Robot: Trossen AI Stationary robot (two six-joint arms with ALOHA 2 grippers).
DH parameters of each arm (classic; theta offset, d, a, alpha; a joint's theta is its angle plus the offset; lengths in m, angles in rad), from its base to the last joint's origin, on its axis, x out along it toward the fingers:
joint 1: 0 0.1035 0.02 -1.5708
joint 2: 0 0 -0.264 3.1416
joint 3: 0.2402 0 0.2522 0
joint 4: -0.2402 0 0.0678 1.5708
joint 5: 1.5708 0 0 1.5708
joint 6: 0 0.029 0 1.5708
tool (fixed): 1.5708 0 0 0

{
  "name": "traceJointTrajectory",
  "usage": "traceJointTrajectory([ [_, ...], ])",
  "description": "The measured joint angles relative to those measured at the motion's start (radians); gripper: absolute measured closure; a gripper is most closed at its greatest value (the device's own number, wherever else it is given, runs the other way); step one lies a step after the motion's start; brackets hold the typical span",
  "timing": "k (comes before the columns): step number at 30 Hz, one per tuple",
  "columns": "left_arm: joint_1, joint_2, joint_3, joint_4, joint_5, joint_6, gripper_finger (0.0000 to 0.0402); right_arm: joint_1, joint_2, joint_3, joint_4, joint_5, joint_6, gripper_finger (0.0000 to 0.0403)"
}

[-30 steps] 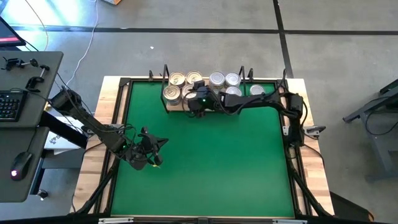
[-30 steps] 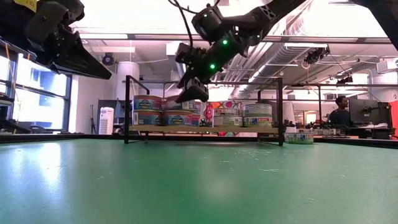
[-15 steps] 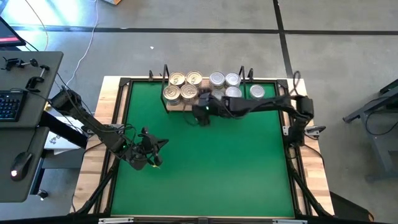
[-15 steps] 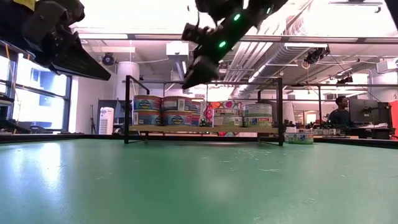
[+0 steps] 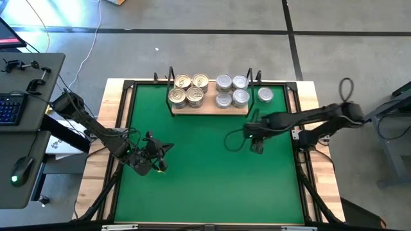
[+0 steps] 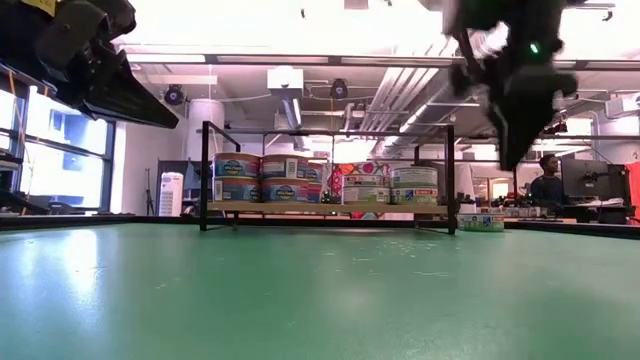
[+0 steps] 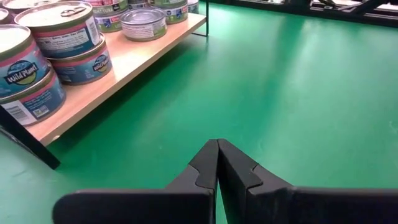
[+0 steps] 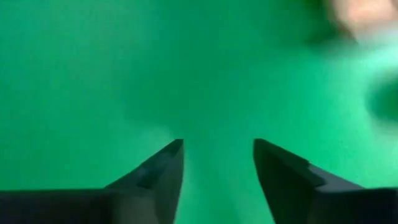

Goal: Stack canned seafood by type on shelf
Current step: Stack the green white tuna can on top of the other green white tuna can on the shelf

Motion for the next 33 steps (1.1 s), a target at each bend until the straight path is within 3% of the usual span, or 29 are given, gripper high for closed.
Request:
traceJointTrajectory([
  [4, 0.000, 0.000, 0.000, 0.000, -0.022, 0.000, 0.0402, -0.068, -0.124, -0.159, -0.037, 0.107, 0.328, 0.0265],
  [7, 0.000, 0.000, 0.000, 0.002, -0.024, 0.000, 0.0401, -0.157, -0.185, -0.280, 0.040, 0.208, 0.469, 0.0313],
  [10, 0.000, 0.000, 0.000, 0.002, -0.025, 0.008, 0.0401, -0.271, -0.223, -0.381, 0.219, 0.320, 0.489, 0.0361],
  [13, 0.000, 0.000, 0.000, 0.002, -0.025, 0.011, 0.0401, -0.400, -0.234, -0.449, 0.462, 0.367, 0.396, 0.0396],
  [16, 0.000, 0.000, 0.000, 0.002, -0.025, 0.013, 0.0402, -0.539, -0.228, -0.482, 0.668, 0.367, 0.299, 0.0394],
  [21, 0.001, -0.001, 0.000, 0.000, -0.025, 0.017, 0.0401, -0.768, -0.226, -0.496, 0.833, 0.320, 0.180, 0.0401],
  [24, 0.001, -0.001, 0.000, 0.000, -0.025, 0.018, 0.0401, -0.876, -0.218, -0.498, 0.882, 0.196, 0.144, 0.0402],
  [28, 0.003, -0.001, 0.000, 0.002, -0.025, 0.018, 0.0401, -0.958, -0.198, -0.497, 0.952, 0.093, 0.105, 0.0402],
  [33, 0.005, -0.001, 0.000, 0.006, -0.026, 0.020, 0.0401, -0.977, -0.140, -0.484, 0.977, 0.067, 0.064, 0.0403],
])
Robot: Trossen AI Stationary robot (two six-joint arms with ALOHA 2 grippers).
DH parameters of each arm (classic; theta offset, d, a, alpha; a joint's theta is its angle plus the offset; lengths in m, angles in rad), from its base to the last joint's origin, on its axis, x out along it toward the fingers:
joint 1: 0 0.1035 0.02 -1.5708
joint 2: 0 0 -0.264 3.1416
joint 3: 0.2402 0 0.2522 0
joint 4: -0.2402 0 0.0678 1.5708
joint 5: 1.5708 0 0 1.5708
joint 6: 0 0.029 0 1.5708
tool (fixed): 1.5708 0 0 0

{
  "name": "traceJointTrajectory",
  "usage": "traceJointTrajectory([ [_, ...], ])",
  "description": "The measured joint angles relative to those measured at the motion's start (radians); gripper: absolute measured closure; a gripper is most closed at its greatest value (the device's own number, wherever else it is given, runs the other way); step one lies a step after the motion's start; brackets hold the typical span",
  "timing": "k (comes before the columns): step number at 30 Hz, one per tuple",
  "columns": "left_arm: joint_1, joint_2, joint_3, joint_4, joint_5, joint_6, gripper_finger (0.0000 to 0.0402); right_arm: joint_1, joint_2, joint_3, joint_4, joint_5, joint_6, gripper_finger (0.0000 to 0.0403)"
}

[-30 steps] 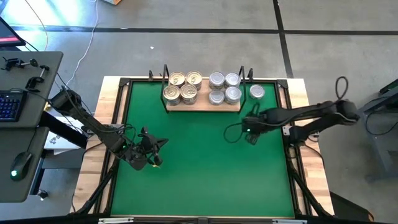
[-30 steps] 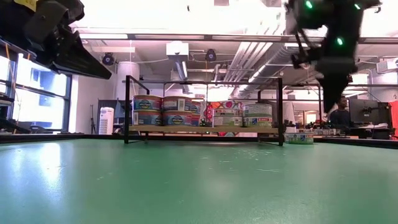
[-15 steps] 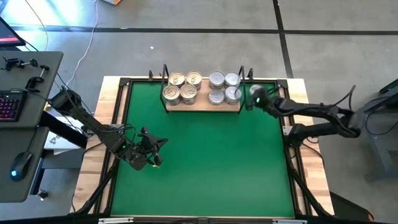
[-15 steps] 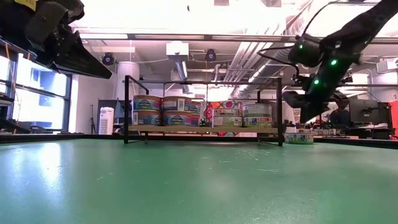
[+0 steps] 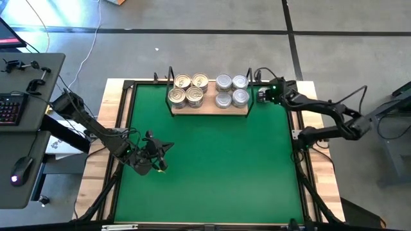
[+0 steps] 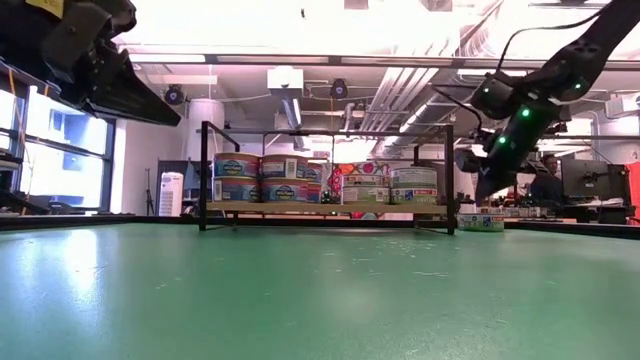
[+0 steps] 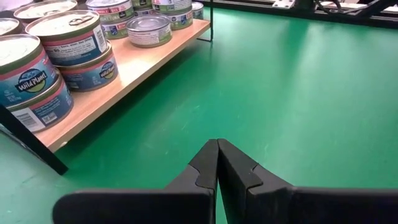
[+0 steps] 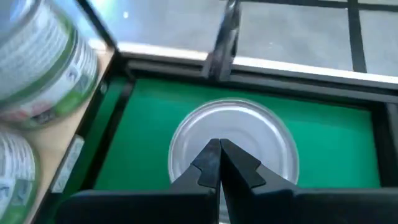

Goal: Stack canned seafood by type on shelf
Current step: Stack the green white tuna can on top of the other green white tuna can on the shelf

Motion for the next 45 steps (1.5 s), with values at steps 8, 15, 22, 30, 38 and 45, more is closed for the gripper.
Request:
traceJointTrajectory([
  [8, 0.000, 0.000, 0.000, 0.013, 0.000, 0.008, 0.0401, 0.017, 0.064, 0.042, -0.084, 0.009, -0.053, 0.0403],
  [15, 0.000, 0.000, 0.000, 0.023, 0.011, 0.015, 0.0401, 0.017, 0.135, 0.122, -0.239, -0.005, -0.102, 0.0403],
  [22, -0.001, 0.000, 0.000, 0.023, 0.019, 0.015, 0.0401, 0.040, 0.228, 0.226, -0.422, 0.004, -0.123, 0.0403],
  [30, -0.001, 0.000, 0.000, 0.023, 0.021, 0.015, 0.0402, 0.051, 0.233, 0.289, -0.750, -0.006, -0.021, 0.0403],
  [38, -0.001, 0.000, 0.000, 0.023, 0.021, 0.015, 0.0401, 0.098, 0.233, 0.289, -0.941, -0.053, 0.058, 0.0403],
  [45, -0.001, 0.000, 0.000, 0.022, 0.021, 0.015, 0.0402, 0.275, 0.235, 0.281, -1.062, -0.115, 0.157, 0.0403],
])
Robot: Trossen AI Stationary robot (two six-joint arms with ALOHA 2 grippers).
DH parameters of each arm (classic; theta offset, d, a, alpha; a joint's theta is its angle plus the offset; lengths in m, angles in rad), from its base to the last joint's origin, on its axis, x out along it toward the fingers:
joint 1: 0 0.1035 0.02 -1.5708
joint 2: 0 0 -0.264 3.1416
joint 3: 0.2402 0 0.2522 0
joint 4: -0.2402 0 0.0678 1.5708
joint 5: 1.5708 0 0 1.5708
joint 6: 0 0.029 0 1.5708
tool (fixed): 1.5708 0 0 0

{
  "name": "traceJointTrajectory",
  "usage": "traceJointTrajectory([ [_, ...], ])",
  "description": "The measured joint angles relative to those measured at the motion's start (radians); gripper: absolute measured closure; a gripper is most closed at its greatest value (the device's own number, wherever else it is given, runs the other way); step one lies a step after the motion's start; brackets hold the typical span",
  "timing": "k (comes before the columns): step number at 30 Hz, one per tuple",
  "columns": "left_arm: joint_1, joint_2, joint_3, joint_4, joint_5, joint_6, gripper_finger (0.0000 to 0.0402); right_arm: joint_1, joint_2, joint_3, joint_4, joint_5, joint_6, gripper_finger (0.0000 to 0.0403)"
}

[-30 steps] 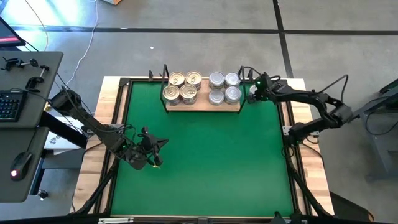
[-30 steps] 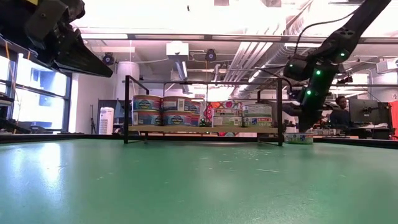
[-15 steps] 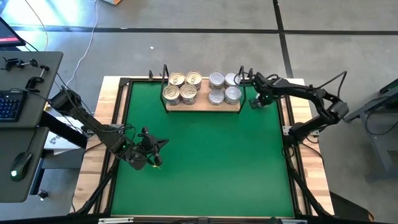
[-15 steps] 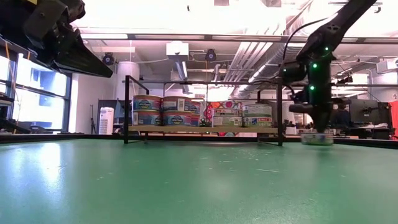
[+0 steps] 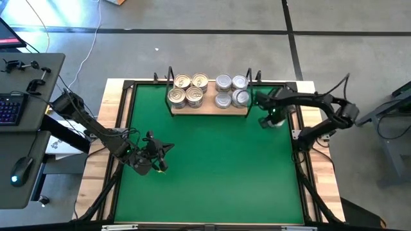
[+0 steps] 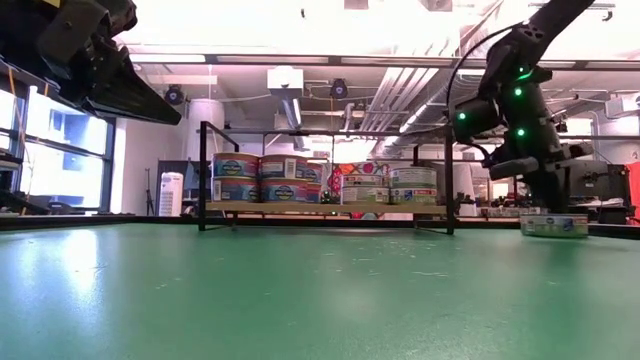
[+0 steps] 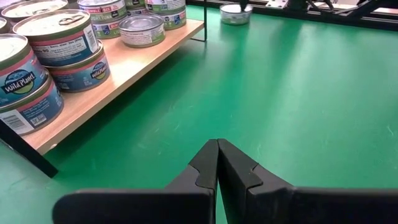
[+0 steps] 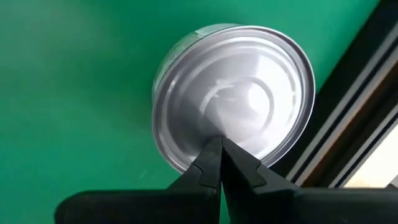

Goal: Stack canned seafood by type on shelf
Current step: Stack the green white tuna can on top of the other green white tuna can on the shelf

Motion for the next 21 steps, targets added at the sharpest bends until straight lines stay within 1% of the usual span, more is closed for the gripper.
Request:
traceJointTrajectory([
  [4, 0.000, 0.000, 0.000, 0.000, 0.007, 0.000, 0.0402, 0.139, 0.003, -0.002, -0.057, -0.022, 0.061, 0.0403],
  [7, 0.000, 0.000, 0.000, 0.002, 0.010, 0.000, 0.0401, 0.263, 0.004, -0.004, -0.103, -0.072, 0.106, 0.0403],
  [11, 0.000, 0.000, 0.000, 0.012, 0.010, 0.000, 0.0401, 0.441, 0.003, -0.002, -0.087, -0.135, 0.145, 0.0403],
  [13, 0.000, 0.000, 0.000, 0.021, 0.011, 0.002, 0.0401, 0.527, 0.002, -0.001, -0.057, -0.150, 0.169, 0.0403],
  [17, 0.000, 0.000, -0.001, 0.044, 0.011, 0.029, 0.0402, 0.667, -0.003, 0.005, 0.091, -0.190, 0.232, 0.0403],
  [19, 0.000, 0.000, -0.001, 0.076, 0.011, 0.053, 0.0402, 0.720, -0.006, 0.005, 0.204, -0.193, 0.263, 0.0403],
  [21, 0.000, 0.000, -0.001, 0.108, 0.011, 0.093, 0.0401, 0.760, -0.004, 0.003, 0.369, -0.194, 0.268, 0.0403],
])
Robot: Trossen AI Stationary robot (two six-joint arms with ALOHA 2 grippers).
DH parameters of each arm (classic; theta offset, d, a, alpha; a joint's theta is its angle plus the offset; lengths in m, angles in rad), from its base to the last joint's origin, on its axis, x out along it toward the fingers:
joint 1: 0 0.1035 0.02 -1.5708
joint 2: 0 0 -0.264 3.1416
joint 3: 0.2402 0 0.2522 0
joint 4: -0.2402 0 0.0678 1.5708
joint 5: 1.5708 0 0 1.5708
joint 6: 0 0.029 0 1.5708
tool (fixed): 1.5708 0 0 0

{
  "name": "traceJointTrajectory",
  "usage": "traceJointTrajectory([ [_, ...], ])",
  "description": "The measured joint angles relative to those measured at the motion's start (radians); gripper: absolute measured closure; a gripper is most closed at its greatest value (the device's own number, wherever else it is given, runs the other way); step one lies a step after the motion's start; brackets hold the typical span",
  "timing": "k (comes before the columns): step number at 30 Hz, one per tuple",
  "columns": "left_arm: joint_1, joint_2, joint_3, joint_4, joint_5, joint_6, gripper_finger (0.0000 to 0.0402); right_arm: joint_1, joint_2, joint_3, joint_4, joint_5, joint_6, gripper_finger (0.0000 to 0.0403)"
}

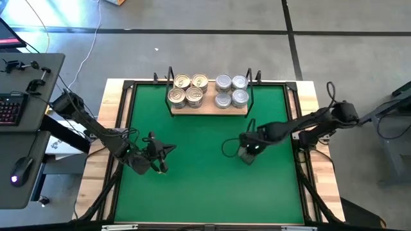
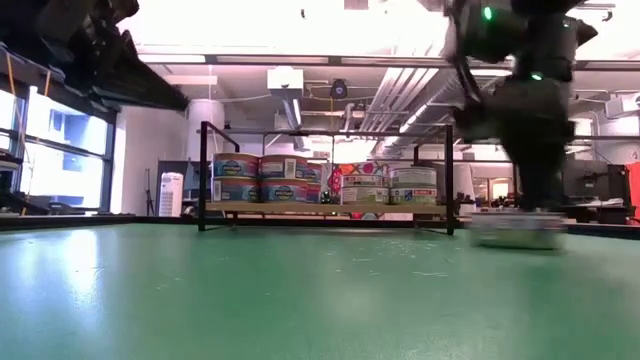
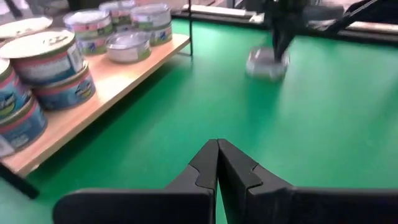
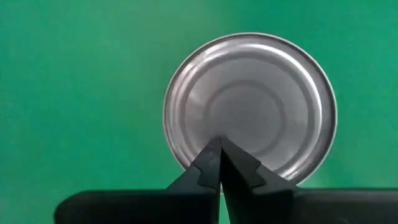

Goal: Stack canned seafood by type on shelf
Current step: Stack the green white tuna can on top of the other green white tuna can on the shelf

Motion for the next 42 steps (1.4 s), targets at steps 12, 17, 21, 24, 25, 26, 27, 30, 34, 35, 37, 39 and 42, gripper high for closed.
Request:
traceJointTrajectory([
  [12, 0.000, 0.000, 0.000, 0.204, 0.001, 0.168, 0.0401, 0.058, 0.318, 0.058, 0.930, 0.037, -0.211, 0.0403],
  [17, 0.014, 0.000, 0.000, 0.227, 0.002, 0.168, 0.0401, 0.082, 0.466, 0.193, 1.087, 0.084, -0.404, 0.0403],
  [21, 0.037, 0.000, 0.000, 0.232, 0.025, 0.162, 0.0401, 0.138, 0.449, 0.301, 1.096, 0.181, -0.569, 0.0403],
  [24, 0.070, 0.000, 0.001, 0.253, 0.104, 0.158, 0.0401, 0.179, 0.391, 0.332, 1.005, 0.286, -0.664, 0.0403],
  [25, 0.084, 0.001, 0.001, 0.258, 0.141, 0.159, 0.0401, 0.193, 0.367, 0.330, 0.967, 0.323, -0.682, 0.0403],
  [26, 0.100, 0.006, 0.001, 0.265, 0.176, 0.159, 0.0401, 0.208, 0.340, 0.322, 0.939, 0.359, -0.692, 0.0403],
  [27, 0.118, 0.011, 0.001, 0.267, 0.205, 0.159, 0.0401, 0.222, 0.311, 0.311, 0.921, 0.390, -0.697, 0.0403],
  [30, 0.189, 0.039, 0.001, 0.282, 0.251, 0.159, 0.0401, 0.261, 0.233, 0.241, 0.907, 0.435, -0.688, 0.0403],
  [34, 0.292, 0.103, 0.002, 0.331, 0.349, 0.167, 0.0401, 0.292, 0.203, 0.106, 0.999, 0.443, -0.555, 0.0402],
  [35, 0.317, 0.121, 0.002, 0.344, 0.386, 0.169, 0.0402, 0.295, 0.203, 0.076, 1.044, 0.444, -0.517, 0.0402],
  [37, 0.362, 0.167, 0.004, 0.398, 0.474, 0.188, 0.0401, 0.299, 0.211, 0.021, 1.150, 0.443, -0.460, 0.0402],
  [39, 0.395, 0.216, 0.014, 0.416, 0.531, 0.216, 0.0401, 0.301, 0.235, -0.025, 1.218, 0.443, -0.419, 0.0399],
  [42, 0.431, 0.299, 0.045, 0.437, 0.594, 0.239, 0.0401, 0.300, 0.261, -0.060, 1.300, 0.462, -0.381, 0.0379],
])
